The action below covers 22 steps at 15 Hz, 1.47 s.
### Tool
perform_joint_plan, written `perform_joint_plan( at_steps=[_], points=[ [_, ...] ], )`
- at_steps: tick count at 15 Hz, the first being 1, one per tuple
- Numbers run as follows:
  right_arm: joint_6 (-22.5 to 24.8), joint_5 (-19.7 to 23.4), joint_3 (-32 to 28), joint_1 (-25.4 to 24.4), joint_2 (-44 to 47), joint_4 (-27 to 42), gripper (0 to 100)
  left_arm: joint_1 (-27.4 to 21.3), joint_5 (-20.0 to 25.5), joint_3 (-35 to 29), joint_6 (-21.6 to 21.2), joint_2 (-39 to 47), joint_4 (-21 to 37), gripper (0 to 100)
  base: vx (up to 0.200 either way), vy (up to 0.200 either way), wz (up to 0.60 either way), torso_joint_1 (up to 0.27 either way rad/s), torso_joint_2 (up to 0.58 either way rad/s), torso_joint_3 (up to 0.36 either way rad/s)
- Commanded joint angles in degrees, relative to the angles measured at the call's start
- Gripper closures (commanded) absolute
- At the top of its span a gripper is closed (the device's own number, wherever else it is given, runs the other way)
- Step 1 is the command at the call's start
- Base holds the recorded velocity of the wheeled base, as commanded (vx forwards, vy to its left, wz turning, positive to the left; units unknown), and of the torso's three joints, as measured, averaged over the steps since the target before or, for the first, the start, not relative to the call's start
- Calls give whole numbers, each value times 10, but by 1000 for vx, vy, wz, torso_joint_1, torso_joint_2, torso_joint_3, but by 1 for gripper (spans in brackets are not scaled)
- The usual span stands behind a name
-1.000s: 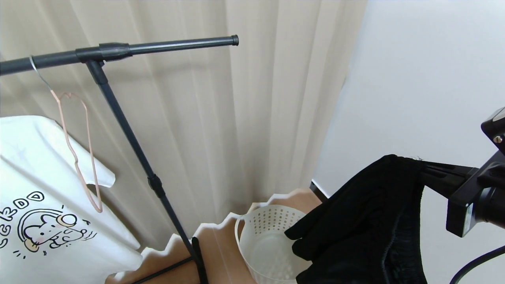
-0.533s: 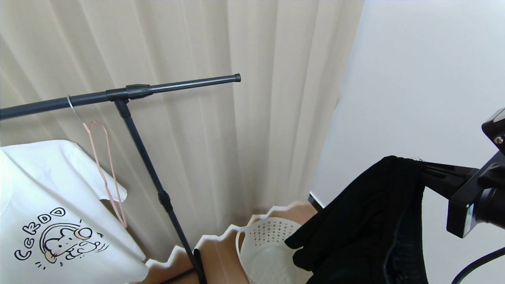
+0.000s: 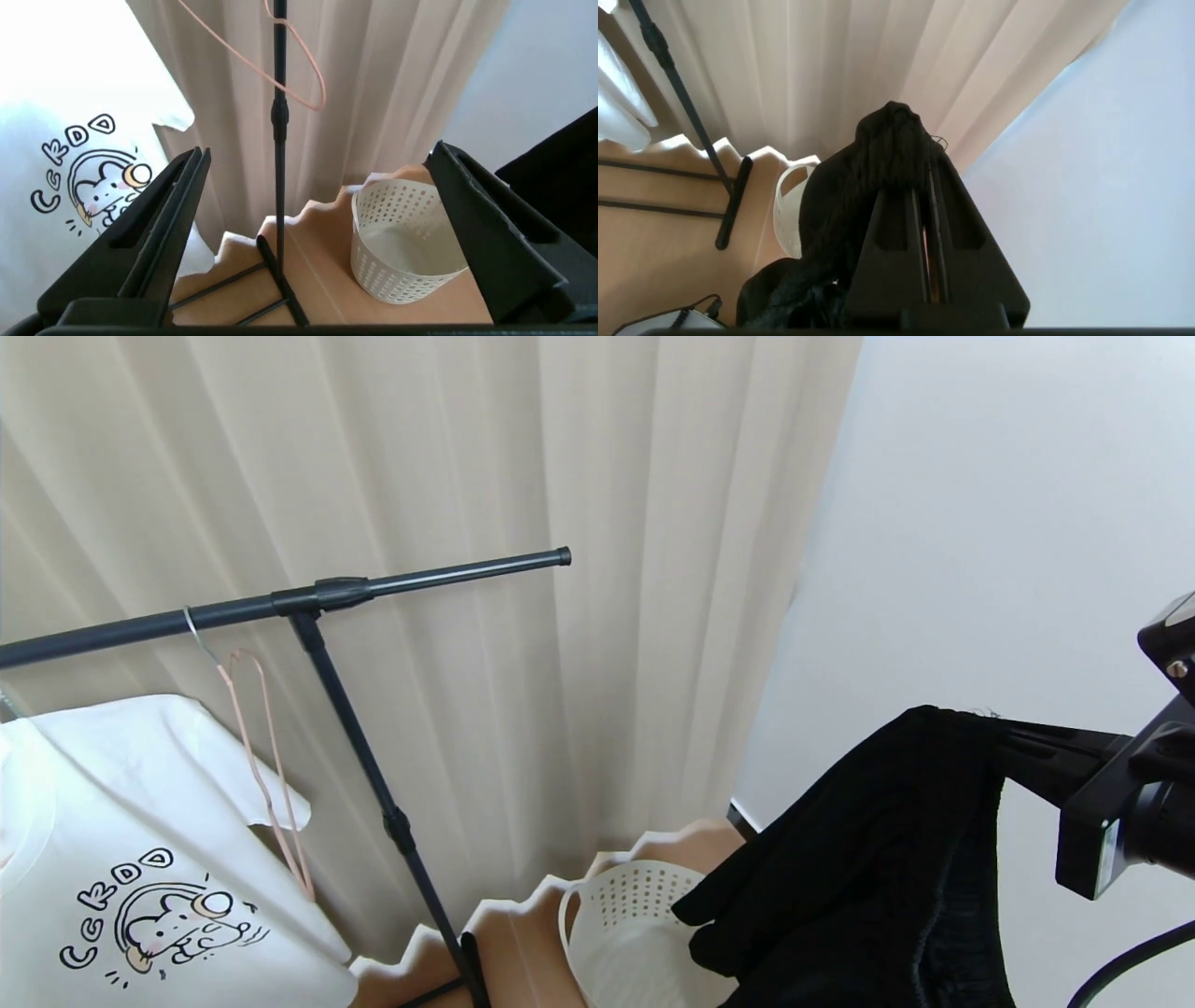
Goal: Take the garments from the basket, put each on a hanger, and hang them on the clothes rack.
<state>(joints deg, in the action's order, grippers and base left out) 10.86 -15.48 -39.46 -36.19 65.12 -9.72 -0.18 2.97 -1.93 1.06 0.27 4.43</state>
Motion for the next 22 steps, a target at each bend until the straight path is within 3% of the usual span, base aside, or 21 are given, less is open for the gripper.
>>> perform_joint_plan(
  at_steps=[1, 5, 15, 19, 22],
  points=[
    [1, 0, -1, 0, -1, 0, 100, 0, -1, 0, 1, 0, 0, 0, 0, 0, 0, 95, -242, -115],
    [0, 1, 0, 0, 3, 0, 100, 0, -1, 0, 0, 0, 1, 0, 0, 0, 0, 9, -18, -8],
    [2, 0, 10, 0, 0, 0, 100, 0, -1, 1, -1, 0, 0, 0, 0, 0, 600, 4, 0, 0],
    [17, 0, 14, 0, -3, -2, 100, 0, -1, 0, 1, 0, 0, 0, 0, 0, 0, 0, 0, 0],
    [17, 0, 15, 0, -4, -5, 100, 0, 0, 0, 0, 0, 1, 0, 0, 200, 0, 2, -2, 2]
  ],
)
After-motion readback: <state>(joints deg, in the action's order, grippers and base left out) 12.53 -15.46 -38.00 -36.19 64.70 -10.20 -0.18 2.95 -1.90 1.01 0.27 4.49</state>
